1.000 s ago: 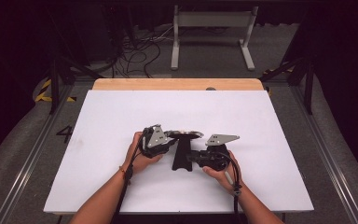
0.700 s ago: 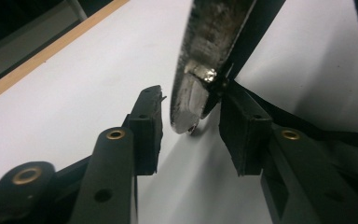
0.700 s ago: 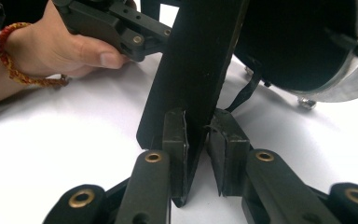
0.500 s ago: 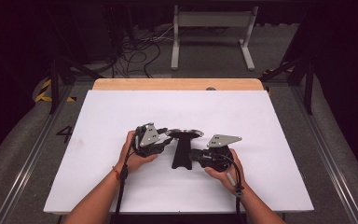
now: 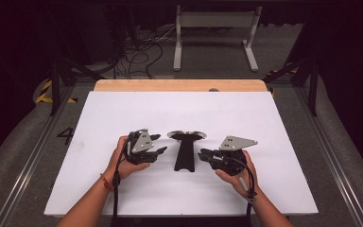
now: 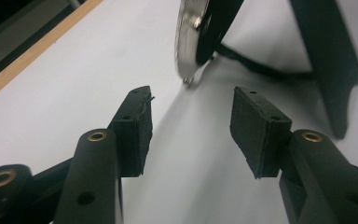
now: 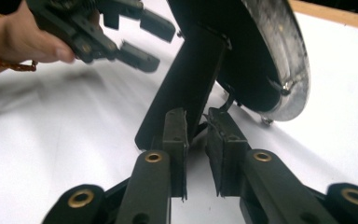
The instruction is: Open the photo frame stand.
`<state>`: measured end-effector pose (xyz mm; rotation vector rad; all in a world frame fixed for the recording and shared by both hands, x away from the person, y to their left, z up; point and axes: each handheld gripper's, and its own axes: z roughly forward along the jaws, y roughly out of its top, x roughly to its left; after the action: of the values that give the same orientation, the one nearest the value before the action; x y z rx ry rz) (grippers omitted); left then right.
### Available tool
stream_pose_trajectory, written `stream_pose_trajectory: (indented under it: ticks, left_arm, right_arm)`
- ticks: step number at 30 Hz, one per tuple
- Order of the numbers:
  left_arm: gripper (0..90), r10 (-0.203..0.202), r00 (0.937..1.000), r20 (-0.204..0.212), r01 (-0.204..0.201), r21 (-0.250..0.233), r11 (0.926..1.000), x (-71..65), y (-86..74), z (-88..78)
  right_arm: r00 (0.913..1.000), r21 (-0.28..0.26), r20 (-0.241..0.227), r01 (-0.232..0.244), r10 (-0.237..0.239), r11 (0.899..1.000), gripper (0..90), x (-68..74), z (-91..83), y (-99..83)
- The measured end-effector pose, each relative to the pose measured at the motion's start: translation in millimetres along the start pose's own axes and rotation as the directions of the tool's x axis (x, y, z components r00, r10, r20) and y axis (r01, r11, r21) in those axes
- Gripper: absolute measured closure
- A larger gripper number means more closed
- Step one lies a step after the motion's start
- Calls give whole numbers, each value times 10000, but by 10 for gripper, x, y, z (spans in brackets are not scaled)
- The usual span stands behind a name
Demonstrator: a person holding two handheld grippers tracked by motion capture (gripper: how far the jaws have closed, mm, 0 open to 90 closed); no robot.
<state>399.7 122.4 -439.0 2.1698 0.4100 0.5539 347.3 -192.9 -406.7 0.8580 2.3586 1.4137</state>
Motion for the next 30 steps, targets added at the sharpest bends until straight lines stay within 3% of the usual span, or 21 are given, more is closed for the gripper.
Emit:
stream_pose_trajectory:
  ticks: [2,9,13,15,21,25,27,30]
  left_arm:
    - [496,-381,9992,138,385,-300,9988,24,-10,-17]
    - [573,-767,9960,469,796,-657,9947,48,13,-71]
    - [732,-913,9944,541,957,-849,9918,67,50,-95]
    - [713,-987,9926,714,1053,-960,9898,74,75,-105]
    - [588,-1159,9924,424,1211,-1539,9806,115,174,-103]
    - [575,-1185,9896,818,1323,-1903,9728,162,237,-69]
    - [585,-1137,9898,859,1287,-1956,9722,174,254,-47]
    - [600,-1359,9826,1268,1587,-1912,9686,213,208,16]
  right_arm:
    - [9999,21,27,109,-109,9999,808,22,2,6]
    - [9990,91,156,427,-428,9990,854,94,42,17]
    - [9967,206,140,793,-796,9966,900,154,64,23]
    - [9962,160,140,860,-862,9962,900,177,81,30]
    - [9957,142,33,928,-928,9956,900,241,179,37]
    - [9954,130,10,956,-956,9953,900,306,271,39]
    - [9950,106,29,994,-994,9950,900,345,322,43]
    - [9927,161,45,1207,-1208,9926,900,427,426,42]
